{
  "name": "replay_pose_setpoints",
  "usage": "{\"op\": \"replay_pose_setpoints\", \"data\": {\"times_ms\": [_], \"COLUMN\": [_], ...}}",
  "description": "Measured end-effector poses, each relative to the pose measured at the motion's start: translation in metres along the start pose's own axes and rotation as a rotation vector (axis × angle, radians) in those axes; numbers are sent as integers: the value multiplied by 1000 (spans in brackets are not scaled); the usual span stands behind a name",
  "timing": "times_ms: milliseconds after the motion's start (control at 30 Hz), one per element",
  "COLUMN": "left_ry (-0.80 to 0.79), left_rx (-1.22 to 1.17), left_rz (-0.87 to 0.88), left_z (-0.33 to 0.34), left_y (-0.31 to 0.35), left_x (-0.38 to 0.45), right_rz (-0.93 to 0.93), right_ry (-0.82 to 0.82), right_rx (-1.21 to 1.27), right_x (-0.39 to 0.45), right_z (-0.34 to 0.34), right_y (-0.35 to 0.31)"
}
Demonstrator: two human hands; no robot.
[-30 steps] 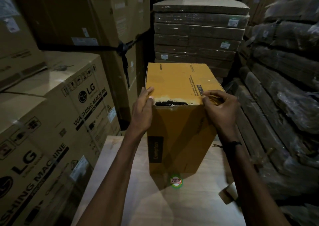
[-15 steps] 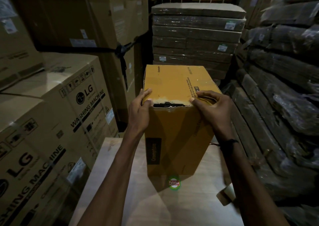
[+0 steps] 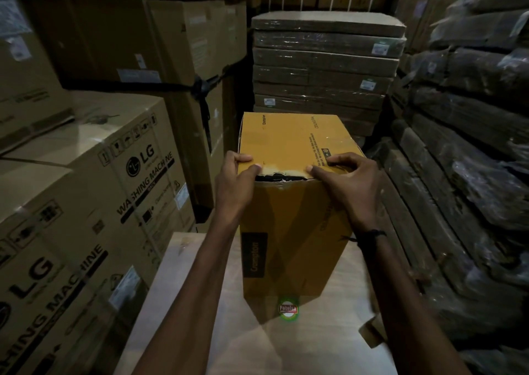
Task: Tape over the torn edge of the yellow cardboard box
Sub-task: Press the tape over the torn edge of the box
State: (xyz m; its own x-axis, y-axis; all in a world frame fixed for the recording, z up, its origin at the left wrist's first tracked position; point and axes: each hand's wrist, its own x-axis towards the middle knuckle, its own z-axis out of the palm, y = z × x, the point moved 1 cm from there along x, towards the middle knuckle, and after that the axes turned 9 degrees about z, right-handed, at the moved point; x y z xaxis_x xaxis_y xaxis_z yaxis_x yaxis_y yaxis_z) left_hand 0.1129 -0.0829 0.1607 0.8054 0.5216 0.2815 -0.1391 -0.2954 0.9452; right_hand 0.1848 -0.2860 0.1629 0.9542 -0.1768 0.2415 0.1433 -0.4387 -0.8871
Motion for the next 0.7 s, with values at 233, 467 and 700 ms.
{"op": "replay_pose_setpoints", "data": {"times_ms": [233, 467, 700], "left_ry": [153, 52, 179], "left_rx": [94, 182, 286], "left_rz": [46, -7, 27], "left_z": [11, 8, 14], "left_y": [5, 9, 11], "left_x": [-1, 1, 5], "right_rz": [7, 0, 50], "right_ry": [73, 107, 51], "right_rx": [-14, -99, -214], "right_x": [-2, -12, -14], "right_z": [2, 7, 8], "right_y": [-3, -14, -22]}}
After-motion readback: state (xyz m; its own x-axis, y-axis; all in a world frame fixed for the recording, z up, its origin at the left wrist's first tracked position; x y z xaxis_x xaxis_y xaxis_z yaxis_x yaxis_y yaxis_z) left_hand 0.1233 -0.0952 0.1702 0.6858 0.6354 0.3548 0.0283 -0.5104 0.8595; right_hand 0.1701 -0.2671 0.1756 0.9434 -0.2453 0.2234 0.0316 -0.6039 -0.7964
